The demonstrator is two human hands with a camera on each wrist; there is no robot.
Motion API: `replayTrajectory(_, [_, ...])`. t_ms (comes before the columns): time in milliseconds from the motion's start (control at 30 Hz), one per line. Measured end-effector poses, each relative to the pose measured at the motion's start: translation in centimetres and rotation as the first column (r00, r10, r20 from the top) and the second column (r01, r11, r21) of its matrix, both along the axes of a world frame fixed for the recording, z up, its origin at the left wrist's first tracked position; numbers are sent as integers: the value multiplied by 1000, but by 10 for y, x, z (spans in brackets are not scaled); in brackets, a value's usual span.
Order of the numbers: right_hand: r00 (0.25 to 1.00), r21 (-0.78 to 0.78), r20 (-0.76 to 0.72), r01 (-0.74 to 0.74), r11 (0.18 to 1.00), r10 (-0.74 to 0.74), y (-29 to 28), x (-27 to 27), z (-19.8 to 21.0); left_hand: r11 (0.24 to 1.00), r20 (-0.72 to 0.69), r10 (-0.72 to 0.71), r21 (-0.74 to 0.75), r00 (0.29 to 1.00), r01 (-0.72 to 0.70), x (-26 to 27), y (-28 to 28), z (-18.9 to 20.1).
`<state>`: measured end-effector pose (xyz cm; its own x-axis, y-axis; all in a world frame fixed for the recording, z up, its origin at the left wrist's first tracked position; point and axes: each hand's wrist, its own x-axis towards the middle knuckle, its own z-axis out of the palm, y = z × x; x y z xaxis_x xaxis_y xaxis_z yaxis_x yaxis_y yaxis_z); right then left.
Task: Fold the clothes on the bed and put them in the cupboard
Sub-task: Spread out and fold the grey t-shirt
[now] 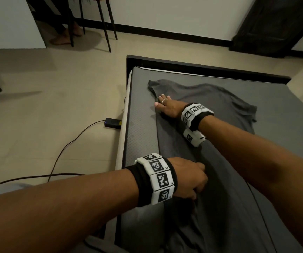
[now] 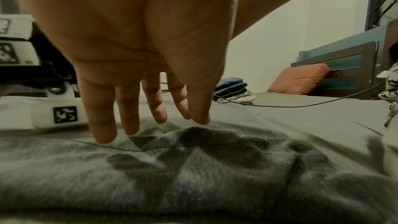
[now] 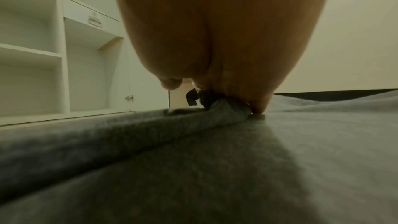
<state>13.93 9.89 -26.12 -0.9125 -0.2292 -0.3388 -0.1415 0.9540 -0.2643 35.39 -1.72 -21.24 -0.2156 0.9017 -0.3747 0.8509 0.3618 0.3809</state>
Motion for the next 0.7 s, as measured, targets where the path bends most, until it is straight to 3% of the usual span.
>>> replayTrajectory(167, [956,-222,-220,146,964,-195,46,11,12,994,2,76,73,997,-76,2,-5,-4])
replayTrajectory(267, [830,-211,-403,325,922,-385,108,11,10,993,16,98,66,995,-99,6,-12,-12])
replayTrajectory(333, [725,-152,-449,514,844,-522,154,15,7,991,31,105,76,994,-108,3,-13,-13])
replayTrajectory(433, [578,-61,-432,747,662,-692,211,20,3,982,54,152,108,987,-157,-10,-3,-8])
replayTrajectory(500, [513,-19,-388,826,563,-766,234,23,4,971,76,195,128,978,-204,-26,10,-4])
replayTrajectory(600, [461,-14,-266,876,481,-847,259,24,1,939,107,261,203,959,-278,-52,31,-2])
replayTrajectory(700, [404,-83,-184,902,423,-896,275,20,-1,850,206,369,319,906,-419,-79,46,-2])
